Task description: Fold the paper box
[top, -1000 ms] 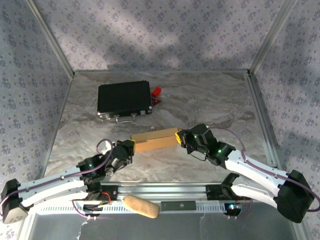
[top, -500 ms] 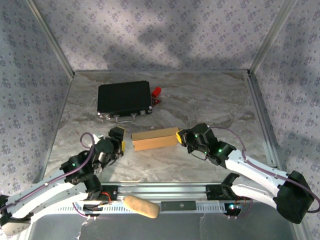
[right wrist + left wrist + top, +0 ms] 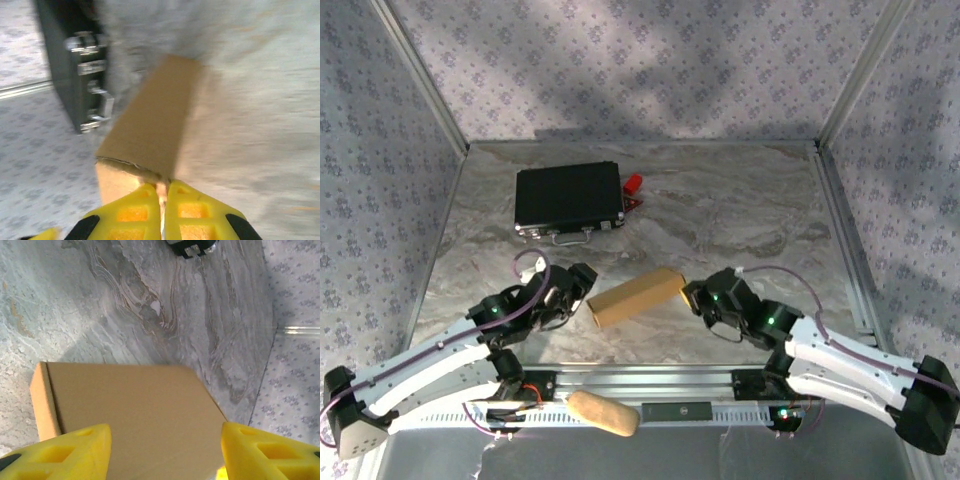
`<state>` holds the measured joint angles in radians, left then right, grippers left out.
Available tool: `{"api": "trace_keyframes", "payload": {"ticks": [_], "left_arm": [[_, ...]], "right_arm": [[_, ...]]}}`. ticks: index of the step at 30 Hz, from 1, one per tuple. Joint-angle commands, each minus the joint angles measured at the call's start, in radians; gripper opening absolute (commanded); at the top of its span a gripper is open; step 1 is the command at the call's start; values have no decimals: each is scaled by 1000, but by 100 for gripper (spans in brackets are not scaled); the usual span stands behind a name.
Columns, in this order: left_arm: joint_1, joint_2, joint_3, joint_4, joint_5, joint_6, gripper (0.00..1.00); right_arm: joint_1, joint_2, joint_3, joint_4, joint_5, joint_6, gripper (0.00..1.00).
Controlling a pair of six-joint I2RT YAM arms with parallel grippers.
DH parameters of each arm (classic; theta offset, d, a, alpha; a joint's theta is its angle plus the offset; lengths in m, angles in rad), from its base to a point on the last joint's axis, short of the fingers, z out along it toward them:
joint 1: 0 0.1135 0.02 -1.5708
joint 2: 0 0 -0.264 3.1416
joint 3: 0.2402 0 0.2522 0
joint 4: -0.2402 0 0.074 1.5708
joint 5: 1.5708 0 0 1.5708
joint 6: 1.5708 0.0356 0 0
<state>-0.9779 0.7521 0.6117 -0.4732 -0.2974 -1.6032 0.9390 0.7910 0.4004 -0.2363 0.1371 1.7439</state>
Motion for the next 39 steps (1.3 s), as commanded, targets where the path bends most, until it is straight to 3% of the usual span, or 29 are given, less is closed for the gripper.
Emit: {"api": "trace_keyframes", "payload": {"ticks": [1, 5, 8, 12, 14, 18, 20, 22, 26, 30, 32, 33, 35, 37, 39], "left_arm": [[-13, 1, 40, -11, 12, 62, 59], [-14, -6, 49, -18, 3, 78, 59], [-13, -12, 54, -27, -8, 88, 59], [-13, -23, 76, -73, -16, 150, 60], [-13, -23, 109, -133, -30, 202, 62], [23, -27, 189, -308, -81, 401, 73], [74, -60, 210, -340, -86, 519, 99], [119, -122, 218, -326, -119, 666, 100], [201, -206, 245, -327, -259, 853, 100], [302, -88, 320, -443, -544, 808, 100], [379, -18, 300, -357, -575, 900, 100], [421, 4, 268, -281, -566, 973, 100], [479, 10, 175, -40, -480, 1217, 100], [532, -8, 10, 241, -348, 1515, 100], [600, -12, -108, 404, -292, 1557, 100]], "right_arm": [[56, -35, -116, -208, 98, 62, 12], [94, -42, -191, -76, 134, 126, 19], [69, 47, -158, 16, 120, 125, 23], [-18, 167, -27, 64, 19, -9, 21], [-15, 167, 49, -23, 43, -81, 27], [-119, 148, 196, -231, 10, -350, 67], [-204, 123, 256, -319, 10, -532, 98], [-290, 79, 314, -412, 104, -698, 99], [-309, -24, 379, -526, 440, -876, 99], [-354, -19, 389, -512, 685, -932, 99], [-389, 30, 340, -377, 722, -1091, 99], [-415, 58, 288, -198, 682, -1289, 99], [-460, 120, 205, 44, 633, -1498, 99], [-516, 193, 154, 158, 571, -1595, 99], [-608, 246, 132, 225, 429, -1579, 99]]}}
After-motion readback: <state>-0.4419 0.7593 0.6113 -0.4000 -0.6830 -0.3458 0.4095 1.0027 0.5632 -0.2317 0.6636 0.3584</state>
